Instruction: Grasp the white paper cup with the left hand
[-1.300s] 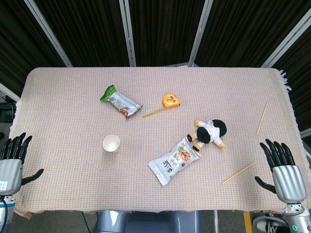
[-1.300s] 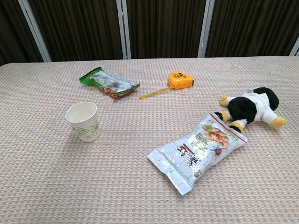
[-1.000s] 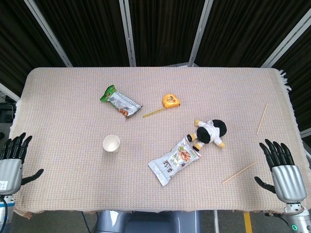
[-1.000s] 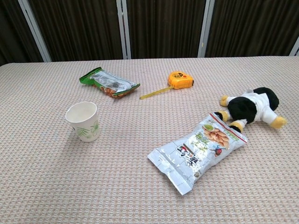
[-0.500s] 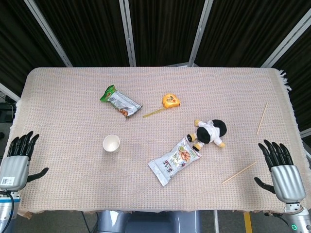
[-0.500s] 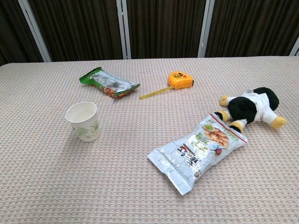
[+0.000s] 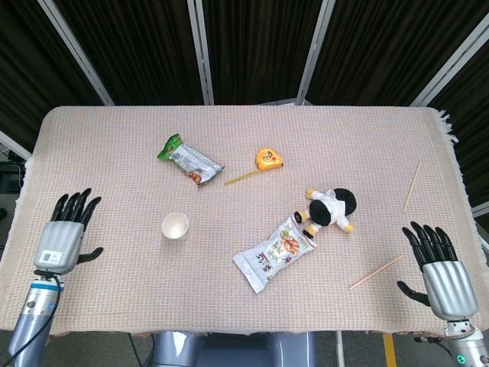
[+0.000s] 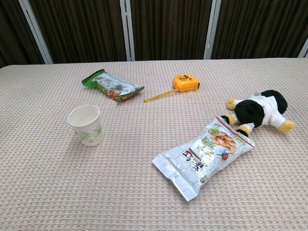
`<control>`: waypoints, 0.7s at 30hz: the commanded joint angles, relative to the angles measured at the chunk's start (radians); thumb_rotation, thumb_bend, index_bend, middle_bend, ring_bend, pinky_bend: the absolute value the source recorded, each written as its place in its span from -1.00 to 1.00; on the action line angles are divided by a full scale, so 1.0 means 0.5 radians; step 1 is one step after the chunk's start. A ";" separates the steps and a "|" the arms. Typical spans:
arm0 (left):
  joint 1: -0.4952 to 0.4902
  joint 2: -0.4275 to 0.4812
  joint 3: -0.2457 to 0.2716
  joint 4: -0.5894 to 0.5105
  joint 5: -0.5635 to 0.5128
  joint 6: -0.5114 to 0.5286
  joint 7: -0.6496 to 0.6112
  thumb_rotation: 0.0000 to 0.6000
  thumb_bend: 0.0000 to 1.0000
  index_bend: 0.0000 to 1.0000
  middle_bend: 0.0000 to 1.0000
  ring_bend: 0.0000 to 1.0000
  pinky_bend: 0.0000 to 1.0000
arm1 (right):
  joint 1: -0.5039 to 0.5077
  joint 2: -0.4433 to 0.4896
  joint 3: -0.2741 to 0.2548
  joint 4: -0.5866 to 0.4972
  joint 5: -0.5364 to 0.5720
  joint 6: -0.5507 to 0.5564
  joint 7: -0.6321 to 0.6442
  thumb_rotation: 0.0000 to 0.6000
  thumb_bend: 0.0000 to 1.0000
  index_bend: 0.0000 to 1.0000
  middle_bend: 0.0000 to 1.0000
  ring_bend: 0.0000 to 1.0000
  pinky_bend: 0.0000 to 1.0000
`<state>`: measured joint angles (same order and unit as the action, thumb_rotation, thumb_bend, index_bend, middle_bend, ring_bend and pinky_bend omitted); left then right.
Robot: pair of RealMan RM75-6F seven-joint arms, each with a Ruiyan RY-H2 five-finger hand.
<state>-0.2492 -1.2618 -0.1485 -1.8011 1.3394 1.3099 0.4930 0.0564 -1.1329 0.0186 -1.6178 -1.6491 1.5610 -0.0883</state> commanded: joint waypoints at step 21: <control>-0.650 -0.594 -0.175 -0.015 -0.911 -0.241 0.927 1.00 -0.88 -0.75 -1.00 -1.00 -1.00 | 0.006 0.050 0.001 -0.014 0.027 -0.025 0.098 1.00 -0.94 -0.92 -1.00 -1.00 -1.00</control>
<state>-0.5519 -1.5367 -0.2308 -1.8227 0.9118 1.1871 0.9346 0.0597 -1.1090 0.0191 -1.6248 -1.6362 1.5478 -0.0409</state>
